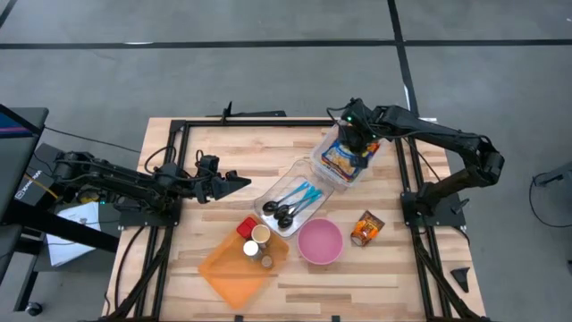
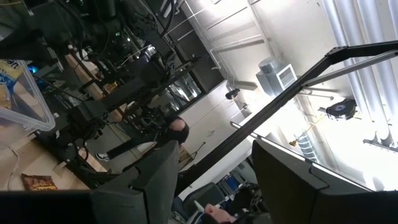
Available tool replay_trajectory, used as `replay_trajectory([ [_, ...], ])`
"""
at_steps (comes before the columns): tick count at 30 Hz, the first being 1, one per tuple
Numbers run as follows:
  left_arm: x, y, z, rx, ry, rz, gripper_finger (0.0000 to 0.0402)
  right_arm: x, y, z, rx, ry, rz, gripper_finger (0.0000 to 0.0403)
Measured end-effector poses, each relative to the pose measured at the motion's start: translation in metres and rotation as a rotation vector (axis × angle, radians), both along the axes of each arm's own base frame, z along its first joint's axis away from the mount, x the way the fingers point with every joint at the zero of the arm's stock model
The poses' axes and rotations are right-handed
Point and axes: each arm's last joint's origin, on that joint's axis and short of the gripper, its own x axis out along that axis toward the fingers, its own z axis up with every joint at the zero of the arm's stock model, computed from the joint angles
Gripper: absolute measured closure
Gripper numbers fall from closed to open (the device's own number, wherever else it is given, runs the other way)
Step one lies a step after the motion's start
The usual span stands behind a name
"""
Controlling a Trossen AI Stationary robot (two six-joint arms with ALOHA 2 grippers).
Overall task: Pick & Place Food Item
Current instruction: Put the blue noodle pack into the transparent container, then put the orange seasoning bag into the orange bin
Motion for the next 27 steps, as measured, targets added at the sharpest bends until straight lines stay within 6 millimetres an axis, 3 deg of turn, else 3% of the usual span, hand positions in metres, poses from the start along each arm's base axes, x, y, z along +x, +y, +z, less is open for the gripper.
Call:
replay_trajectory([
  [14, 0.0, 0.0, 0.0, 0.0, 0.0, -0.001, 0.0202, -0.006, -0.005, 0.003, 0.039, -0.054, -0.204, 0.0272],
  [22, 0.0, 0.0, 0.0, -0.002, 0.0, -0.002, 0.0202, -0.011, -0.009, 0.005, 0.064, -0.079, -0.287, 0.026],
  [27, 0.0, 0.0, 0.0, 0.02, -0.001, 0.008, 0.0202, -0.02, -0.001, 0.023, 0.169, -0.241, -0.316, 0.0264],
])
